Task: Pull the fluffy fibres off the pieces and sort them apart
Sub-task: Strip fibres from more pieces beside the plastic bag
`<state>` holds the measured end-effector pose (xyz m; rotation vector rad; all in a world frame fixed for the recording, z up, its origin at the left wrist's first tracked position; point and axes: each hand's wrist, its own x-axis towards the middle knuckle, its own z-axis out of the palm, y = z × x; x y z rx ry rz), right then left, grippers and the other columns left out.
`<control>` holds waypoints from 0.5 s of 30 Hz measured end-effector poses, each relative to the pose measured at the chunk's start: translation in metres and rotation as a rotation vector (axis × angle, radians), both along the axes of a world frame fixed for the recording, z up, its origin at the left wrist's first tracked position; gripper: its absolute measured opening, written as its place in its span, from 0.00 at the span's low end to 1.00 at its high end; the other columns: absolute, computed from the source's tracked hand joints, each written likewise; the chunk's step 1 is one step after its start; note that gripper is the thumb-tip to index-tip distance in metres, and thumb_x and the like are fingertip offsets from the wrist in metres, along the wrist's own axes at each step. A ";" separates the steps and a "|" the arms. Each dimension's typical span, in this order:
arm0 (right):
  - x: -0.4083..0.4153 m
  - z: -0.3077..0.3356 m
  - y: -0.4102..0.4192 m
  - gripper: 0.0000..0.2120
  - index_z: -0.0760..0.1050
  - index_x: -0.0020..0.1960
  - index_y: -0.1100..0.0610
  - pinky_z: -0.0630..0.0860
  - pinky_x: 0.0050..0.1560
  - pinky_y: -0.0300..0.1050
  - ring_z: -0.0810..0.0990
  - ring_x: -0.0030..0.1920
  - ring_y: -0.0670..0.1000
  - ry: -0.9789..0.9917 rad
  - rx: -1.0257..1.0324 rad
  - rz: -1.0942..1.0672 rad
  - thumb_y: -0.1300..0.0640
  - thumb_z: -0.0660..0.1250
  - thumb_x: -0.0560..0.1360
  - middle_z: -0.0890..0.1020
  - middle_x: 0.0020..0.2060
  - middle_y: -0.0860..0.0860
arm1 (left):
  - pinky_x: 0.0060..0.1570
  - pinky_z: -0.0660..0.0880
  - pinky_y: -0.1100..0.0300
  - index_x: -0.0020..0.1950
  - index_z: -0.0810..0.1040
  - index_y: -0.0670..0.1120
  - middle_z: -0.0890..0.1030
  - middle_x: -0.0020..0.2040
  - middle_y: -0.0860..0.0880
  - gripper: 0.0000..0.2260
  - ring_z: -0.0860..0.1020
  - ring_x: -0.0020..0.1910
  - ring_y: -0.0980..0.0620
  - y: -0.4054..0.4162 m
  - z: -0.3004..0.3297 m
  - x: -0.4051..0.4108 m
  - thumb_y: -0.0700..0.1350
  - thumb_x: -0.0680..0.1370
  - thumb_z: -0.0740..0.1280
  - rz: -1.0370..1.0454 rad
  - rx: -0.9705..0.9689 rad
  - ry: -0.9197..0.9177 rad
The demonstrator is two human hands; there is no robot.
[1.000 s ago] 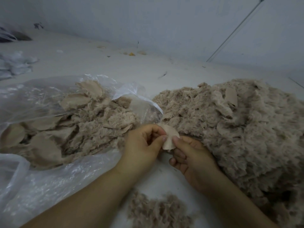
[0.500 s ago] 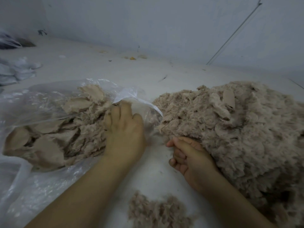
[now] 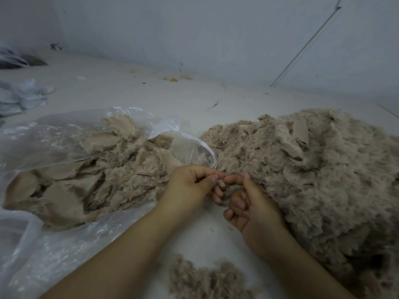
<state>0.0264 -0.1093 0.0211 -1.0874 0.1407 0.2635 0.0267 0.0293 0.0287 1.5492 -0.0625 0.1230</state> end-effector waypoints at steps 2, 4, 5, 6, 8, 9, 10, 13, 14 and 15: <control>0.000 0.004 0.001 0.16 0.83 0.49 0.49 0.67 0.26 0.39 0.60 0.21 0.43 0.013 0.023 -0.019 0.42 0.67 0.67 0.62 0.23 0.47 | 0.29 0.75 0.63 0.44 0.83 0.38 0.80 0.28 0.44 0.08 0.77 0.24 0.50 0.003 0.000 -0.004 0.32 0.78 0.65 -0.008 0.018 0.021; 0.000 0.005 0.002 0.19 0.83 0.50 0.43 0.68 0.26 0.39 0.60 0.21 0.43 0.049 0.034 -0.053 0.40 0.68 0.62 0.61 0.23 0.47 | 0.25 0.73 0.64 0.42 0.83 0.37 0.79 0.27 0.43 0.07 0.76 0.22 0.50 0.006 -0.002 -0.009 0.32 0.77 0.66 0.004 0.021 0.041; 0.000 0.005 0.002 0.16 0.82 0.51 0.42 0.68 0.25 0.40 0.60 0.21 0.43 0.065 0.037 -0.062 0.41 0.68 0.66 0.61 0.24 0.47 | 0.23 0.70 0.65 0.40 0.83 0.36 0.79 0.26 0.43 0.08 0.75 0.21 0.50 0.008 -0.002 -0.010 0.31 0.76 0.66 0.011 0.007 0.048; 0.000 0.005 0.002 0.13 0.81 0.53 0.41 0.69 0.25 0.40 0.60 0.21 0.43 0.076 0.041 -0.065 0.42 0.66 0.71 0.61 0.24 0.47 | 0.21 0.68 0.65 0.37 0.82 0.35 0.78 0.25 0.43 0.09 0.73 0.19 0.51 0.009 -0.004 -0.011 0.30 0.75 0.66 0.019 -0.001 0.050; 0.000 0.004 0.002 0.11 0.80 0.55 0.41 0.69 0.24 0.40 0.60 0.21 0.43 0.088 0.056 -0.055 0.44 0.62 0.77 0.61 0.24 0.47 | 0.20 0.65 0.66 0.31 0.81 0.37 0.77 0.23 0.44 0.12 0.71 0.18 0.53 0.009 -0.007 -0.012 0.32 0.74 0.66 0.037 0.024 0.059; 0.000 0.004 0.001 0.12 0.79 0.56 0.41 0.69 0.24 0.40 0.60 0.21 0.43 0.078 0.054 -0.044 0.44 0.61 0.78 0.62 0.24 0.47 | 0.20 0.64 0.66 0.29 0.79 0.38 0.76 0.23 0.45 0.13 0.70 0.18 0.53 0.007 -0.009 -0.011 0.35 0.74 0.67 0.047 0.048 0.060; 0.000 0.003 0.001 0.12 0.79 0.57 0.42 0.69 0.24 0.40 0.61 0.20 0.43 0.066 0.045 -0.032 0.44 0.60 0.79 0.62 0.23 0.47 | 0.20 0.63 0.66 0.27 0.76 0.37 0.75 0.22 0.46 0.15 0.69 0.18 0.54 0.005 -0.011 -0.010 0.37 0.75 0.70 0.064 0.075 0.046; 0.000 0.003 0.001 0.13 0.80 0.57 0.45 0.70 0.25 0.40 0.62 0.20 0.44 0.057 0.021 -0.030 0.45 0.60 0.79 0.62 0.24 0.48 | 0.23 0.63 0.65 0.27 0.67 0.44 0.70 0.22 0.48 0.20 0.66 0.21 0.56 -0.001 -0.014 -0.002 0.39 0.71 0.76 0.134 0.141 0.003; 0.001 0.003 0.001 0.13 0.81 0.57 0.46 0.69 0.25 0.40 0.61 0.21 0.44 0.063 0.025 -0.034 0.45 0.60 0.79 0.62 0.24 0.48 | 0.23 0.64 0.64 0.29 0.66 0.46 0.70 0.23 0.49 0.20 0.66 0.21 0.55 -0.002 -0.015 0.001 0.39 0.70 0.77 0.146 0.147 0.005; 0.002 0.002 0.001 0.13 0.81 0.56 0.46 0.69 0.25 0.40 0.60 0.22 0.44 0.070 0.029 -0.034 0.45 0.60 0.79 0.62 0.25 0.48 | 0.23 0.64 0.64 0.33 0.67 0.47 0.71 0.24 0.49 0.19 0.67 0.22 0.55 -0.002 -0.015 0.003 0.40 0.69 0.78 0.152 0.159 0.013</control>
